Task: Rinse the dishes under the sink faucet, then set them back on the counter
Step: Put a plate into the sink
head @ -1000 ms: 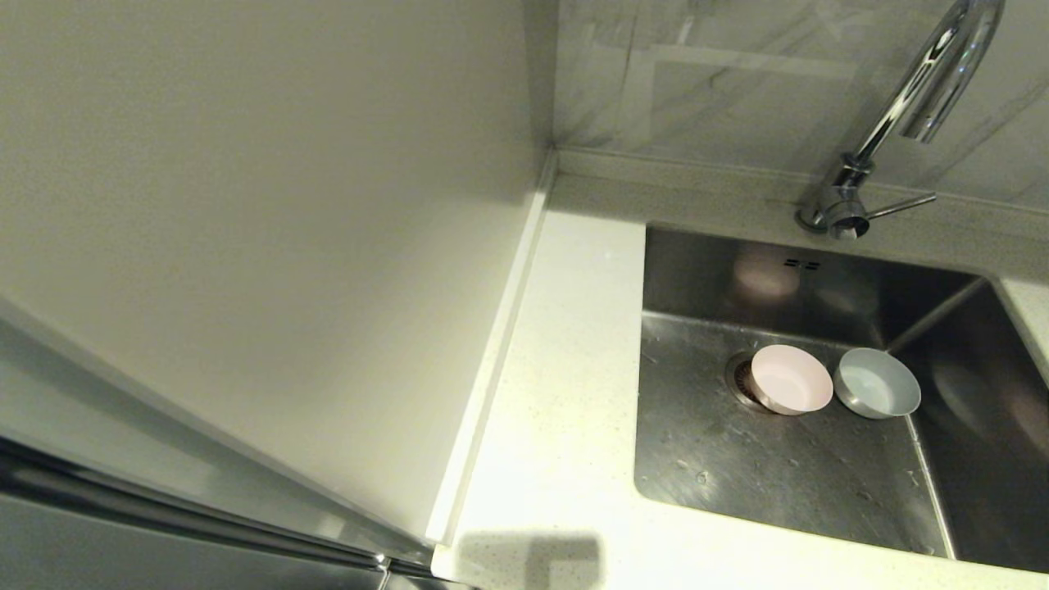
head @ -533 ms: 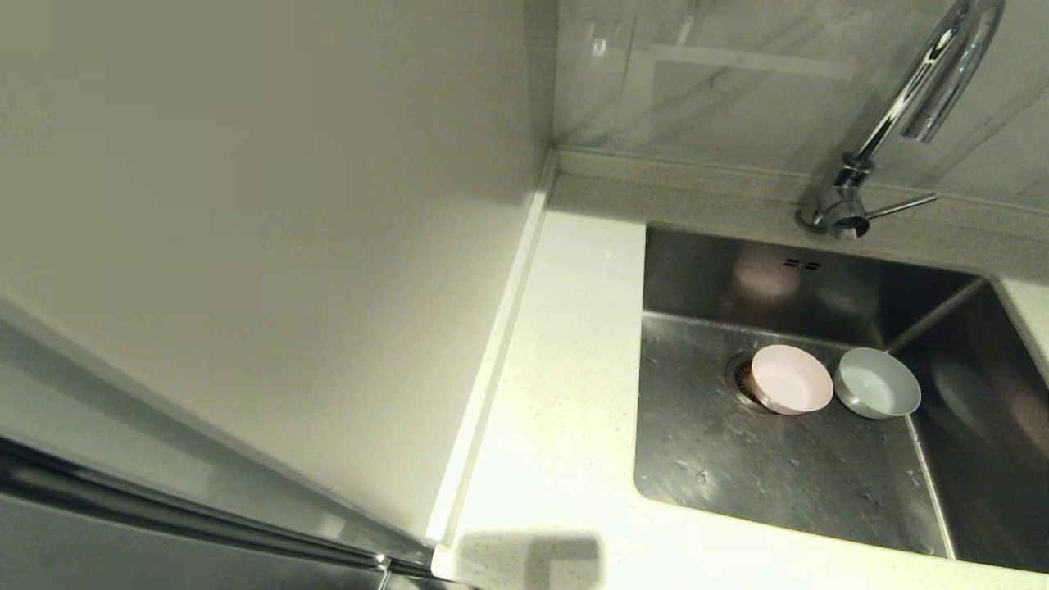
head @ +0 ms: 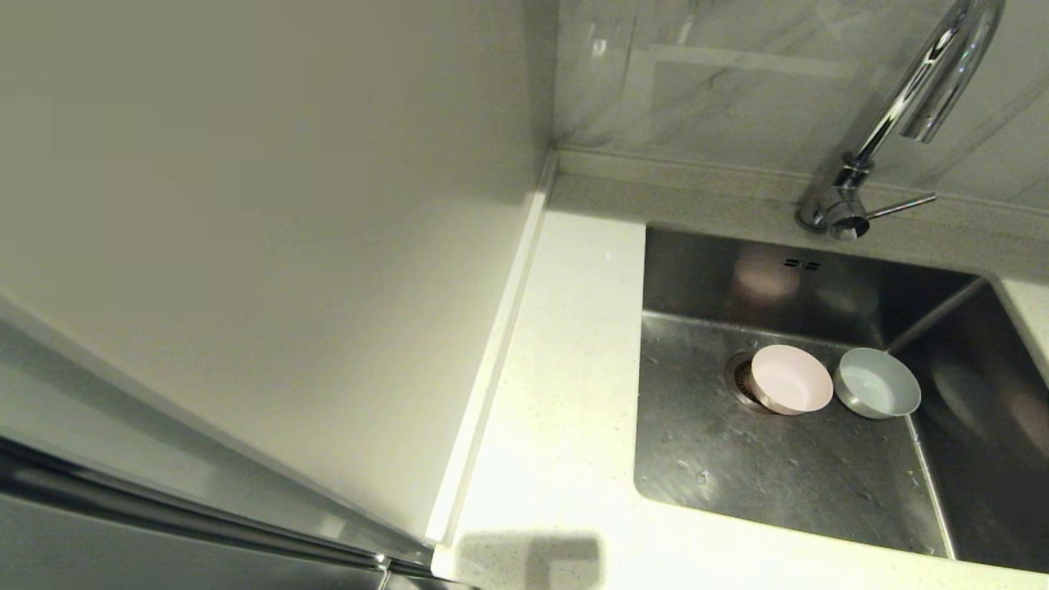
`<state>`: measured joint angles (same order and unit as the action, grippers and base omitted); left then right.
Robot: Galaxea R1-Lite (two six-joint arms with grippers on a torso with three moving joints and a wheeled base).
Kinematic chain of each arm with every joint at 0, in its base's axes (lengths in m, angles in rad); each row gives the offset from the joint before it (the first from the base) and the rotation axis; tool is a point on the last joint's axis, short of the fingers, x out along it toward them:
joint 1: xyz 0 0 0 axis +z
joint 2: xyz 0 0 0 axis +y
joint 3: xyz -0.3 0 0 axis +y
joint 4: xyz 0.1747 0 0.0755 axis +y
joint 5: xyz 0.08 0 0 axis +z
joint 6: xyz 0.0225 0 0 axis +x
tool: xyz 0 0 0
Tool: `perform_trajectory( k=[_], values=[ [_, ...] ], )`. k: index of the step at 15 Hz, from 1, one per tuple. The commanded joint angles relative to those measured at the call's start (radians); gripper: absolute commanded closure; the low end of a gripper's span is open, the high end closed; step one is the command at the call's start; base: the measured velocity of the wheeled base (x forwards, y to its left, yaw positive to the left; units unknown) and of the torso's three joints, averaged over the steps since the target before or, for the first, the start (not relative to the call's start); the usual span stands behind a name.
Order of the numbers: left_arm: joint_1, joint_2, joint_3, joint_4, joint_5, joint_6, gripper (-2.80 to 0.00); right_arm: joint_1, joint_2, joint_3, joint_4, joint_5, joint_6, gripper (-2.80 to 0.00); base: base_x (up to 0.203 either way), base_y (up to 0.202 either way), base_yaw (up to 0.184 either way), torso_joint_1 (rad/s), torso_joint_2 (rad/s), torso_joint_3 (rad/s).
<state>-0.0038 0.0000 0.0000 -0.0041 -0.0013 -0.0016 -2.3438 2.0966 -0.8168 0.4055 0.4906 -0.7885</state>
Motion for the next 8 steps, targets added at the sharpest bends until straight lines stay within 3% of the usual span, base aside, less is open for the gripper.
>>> perform_trajectory(
  k=[1,8],
  values=[
    [-0.001,0.0,0.003,0.0,0.0,0.0,0.0,0.0,0.0,0.001,0.003,0.003,-0.017,0.0,0.0,0.0,0.0,0.0,0.0,0.0],
    [-0.001,0.0,0.003,0.0,0.0,0.0,0.0,0.0,-0.001,-0.002,0.003,0.003,-0.02,0.0,0.0,0.0,0.0,0.0,0.0,0.0]
  ],
)
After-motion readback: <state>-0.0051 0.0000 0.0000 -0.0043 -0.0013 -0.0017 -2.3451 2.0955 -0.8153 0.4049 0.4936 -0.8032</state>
